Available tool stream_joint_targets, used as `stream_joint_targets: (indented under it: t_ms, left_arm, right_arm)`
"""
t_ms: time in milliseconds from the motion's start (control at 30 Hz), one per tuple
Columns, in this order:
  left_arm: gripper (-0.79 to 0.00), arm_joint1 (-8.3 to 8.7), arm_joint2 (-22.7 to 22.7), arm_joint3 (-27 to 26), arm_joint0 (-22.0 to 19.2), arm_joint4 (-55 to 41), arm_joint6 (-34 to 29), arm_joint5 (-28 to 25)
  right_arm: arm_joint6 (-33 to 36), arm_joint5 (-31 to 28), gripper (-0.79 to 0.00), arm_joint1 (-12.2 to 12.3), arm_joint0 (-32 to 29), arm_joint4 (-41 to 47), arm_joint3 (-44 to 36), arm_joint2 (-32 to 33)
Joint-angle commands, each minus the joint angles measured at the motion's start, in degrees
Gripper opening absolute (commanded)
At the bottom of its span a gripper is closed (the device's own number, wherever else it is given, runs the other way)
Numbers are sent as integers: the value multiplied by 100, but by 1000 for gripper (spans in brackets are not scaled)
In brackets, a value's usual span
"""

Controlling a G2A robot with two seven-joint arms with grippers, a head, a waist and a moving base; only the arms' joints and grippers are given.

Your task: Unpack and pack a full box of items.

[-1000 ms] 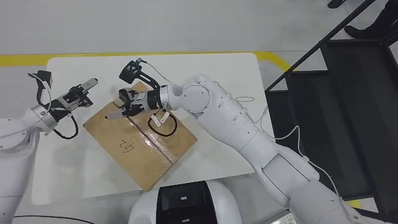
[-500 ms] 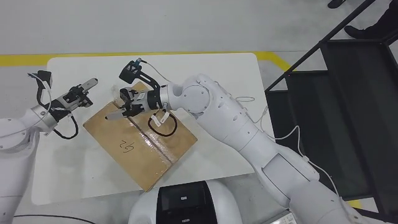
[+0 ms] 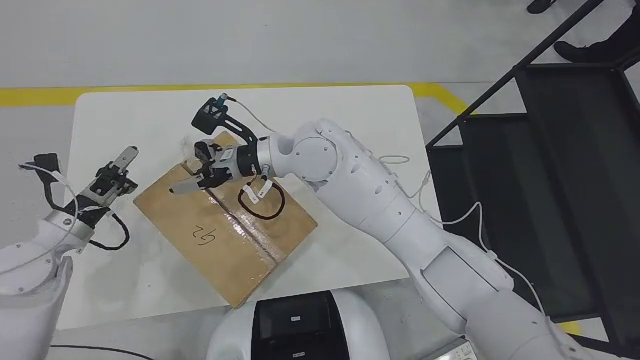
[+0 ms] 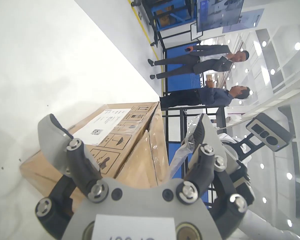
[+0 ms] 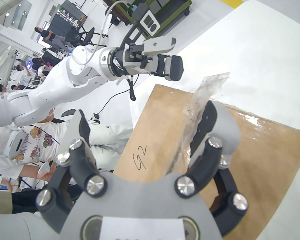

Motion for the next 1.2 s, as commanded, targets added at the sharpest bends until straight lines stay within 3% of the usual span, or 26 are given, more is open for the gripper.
stream_joint_targets:
  t_ms: [0,400,567,767,1000,1167]
  left_arm:
    - [0,1,-161,-99,164,9,49,-3]
    - [0,9,-272,-154,222,79,-41,25]
    - [0,32,-294,-203,146,684,-235,115]
    - [0,137,-735,-164,238,1084,-1359,-149]
    - [0,246,-993,46,247,721,-3115,-537]
    - [0,272,-902,184,180,696,-3530,-597]
  right_arm:
    - [0,0,0,0,0,0,0,0]
    - [0,0,0,0,0,0,0,0]
    - [0,0,0,0,0,0,0,0]
    - [0,0,0,0,0,0,0,0]
    - [0,0,0,0,0,0,0,0]
    - [0,0,0,0,0,0,0,0]
